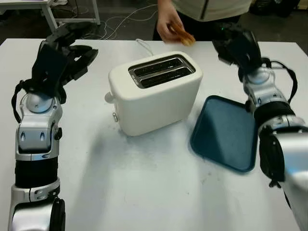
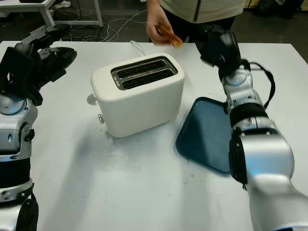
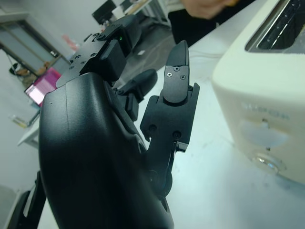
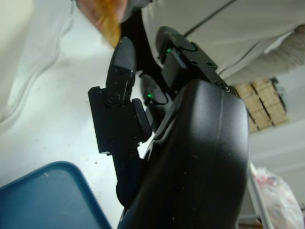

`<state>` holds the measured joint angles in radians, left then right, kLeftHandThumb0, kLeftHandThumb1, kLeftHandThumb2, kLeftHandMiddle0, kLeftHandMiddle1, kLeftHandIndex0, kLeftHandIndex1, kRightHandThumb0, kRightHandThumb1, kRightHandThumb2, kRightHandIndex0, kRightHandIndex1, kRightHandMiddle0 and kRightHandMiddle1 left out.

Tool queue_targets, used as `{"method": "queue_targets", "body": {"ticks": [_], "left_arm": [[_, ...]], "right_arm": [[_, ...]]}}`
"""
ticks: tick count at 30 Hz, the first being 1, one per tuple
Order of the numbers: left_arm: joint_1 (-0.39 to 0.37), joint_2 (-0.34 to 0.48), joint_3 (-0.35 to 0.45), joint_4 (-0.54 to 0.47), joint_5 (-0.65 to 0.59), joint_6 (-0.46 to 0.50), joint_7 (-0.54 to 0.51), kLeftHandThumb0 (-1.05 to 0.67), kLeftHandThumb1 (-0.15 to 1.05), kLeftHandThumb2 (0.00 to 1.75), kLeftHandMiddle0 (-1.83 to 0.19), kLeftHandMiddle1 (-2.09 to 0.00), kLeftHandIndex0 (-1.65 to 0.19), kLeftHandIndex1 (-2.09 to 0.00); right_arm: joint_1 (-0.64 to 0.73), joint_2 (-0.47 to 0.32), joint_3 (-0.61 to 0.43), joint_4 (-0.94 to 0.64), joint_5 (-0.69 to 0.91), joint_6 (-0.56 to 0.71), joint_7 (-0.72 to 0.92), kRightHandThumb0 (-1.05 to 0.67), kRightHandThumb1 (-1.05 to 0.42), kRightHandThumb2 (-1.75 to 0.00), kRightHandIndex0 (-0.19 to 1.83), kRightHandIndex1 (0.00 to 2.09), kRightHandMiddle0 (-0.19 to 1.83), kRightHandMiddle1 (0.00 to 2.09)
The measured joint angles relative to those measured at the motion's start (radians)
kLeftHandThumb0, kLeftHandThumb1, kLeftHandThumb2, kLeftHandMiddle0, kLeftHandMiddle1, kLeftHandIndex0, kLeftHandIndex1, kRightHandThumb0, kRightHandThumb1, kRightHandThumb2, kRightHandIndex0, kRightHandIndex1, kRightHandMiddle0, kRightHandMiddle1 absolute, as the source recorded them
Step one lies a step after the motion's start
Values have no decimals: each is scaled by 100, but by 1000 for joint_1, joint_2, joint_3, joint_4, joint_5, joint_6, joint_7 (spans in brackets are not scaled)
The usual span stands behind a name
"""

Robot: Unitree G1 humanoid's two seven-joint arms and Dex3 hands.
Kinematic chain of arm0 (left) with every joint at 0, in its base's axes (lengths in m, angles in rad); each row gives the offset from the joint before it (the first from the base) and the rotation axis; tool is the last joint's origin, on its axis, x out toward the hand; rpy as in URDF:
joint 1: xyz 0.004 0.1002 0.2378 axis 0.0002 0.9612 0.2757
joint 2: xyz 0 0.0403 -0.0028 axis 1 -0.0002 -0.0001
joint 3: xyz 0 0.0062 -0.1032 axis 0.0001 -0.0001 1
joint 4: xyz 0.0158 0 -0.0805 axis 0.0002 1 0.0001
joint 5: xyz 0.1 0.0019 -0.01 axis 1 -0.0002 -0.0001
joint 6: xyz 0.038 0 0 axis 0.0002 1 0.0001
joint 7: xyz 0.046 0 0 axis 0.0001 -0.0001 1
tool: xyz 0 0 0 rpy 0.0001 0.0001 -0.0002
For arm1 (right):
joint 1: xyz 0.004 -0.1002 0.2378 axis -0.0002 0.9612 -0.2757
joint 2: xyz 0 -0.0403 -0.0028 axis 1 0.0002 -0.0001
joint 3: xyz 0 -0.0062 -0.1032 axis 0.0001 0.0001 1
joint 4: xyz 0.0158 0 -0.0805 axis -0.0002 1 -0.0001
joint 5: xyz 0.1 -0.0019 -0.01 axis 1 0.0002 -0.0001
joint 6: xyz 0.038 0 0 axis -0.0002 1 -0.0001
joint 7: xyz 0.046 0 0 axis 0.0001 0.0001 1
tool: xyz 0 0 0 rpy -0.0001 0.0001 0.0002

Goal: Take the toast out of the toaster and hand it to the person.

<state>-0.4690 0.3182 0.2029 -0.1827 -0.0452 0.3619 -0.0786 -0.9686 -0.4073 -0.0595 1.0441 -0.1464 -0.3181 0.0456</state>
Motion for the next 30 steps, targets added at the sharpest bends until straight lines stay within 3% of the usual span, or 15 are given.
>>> {"method": "queue_targets", "body": {"ticks": [5,13,18,23,30], "left_arm": [[81,-34,49,-91,-65,21,3,-28,90,16,-27,-86,-45,-31],[270,-141,87,-311,-137,77,42,-30,92,17,-19,-76,-40,-24],[411,-240,77,-421,-163,77,109,-29,92,27,-24,-61,-40,-15],[560,-298,-49,-420,-43,-91,136,-36,92,28,-29,-47,-41,-9],[670,-379,-136,-370,-40,-199,147,-27,92,28,-27,-33,-37,-4]], "right_arm": [[218,41,-63,-343,135,70,54,-40,-92,-70,21,0,22,0],[645,159,-77,-958,293,340,95,-46,-92,-79,10,0,11,0],[857,250,-41,-1164,291,409,48,-42,-92,-81,4,0,7,0],[1001,339,22,-1330,318,448,33,-44,-92,-82,1,0,4,0],[1085,415,86,-1321,324,455,17,-45,-92,-82,1,0,2,0]]}}
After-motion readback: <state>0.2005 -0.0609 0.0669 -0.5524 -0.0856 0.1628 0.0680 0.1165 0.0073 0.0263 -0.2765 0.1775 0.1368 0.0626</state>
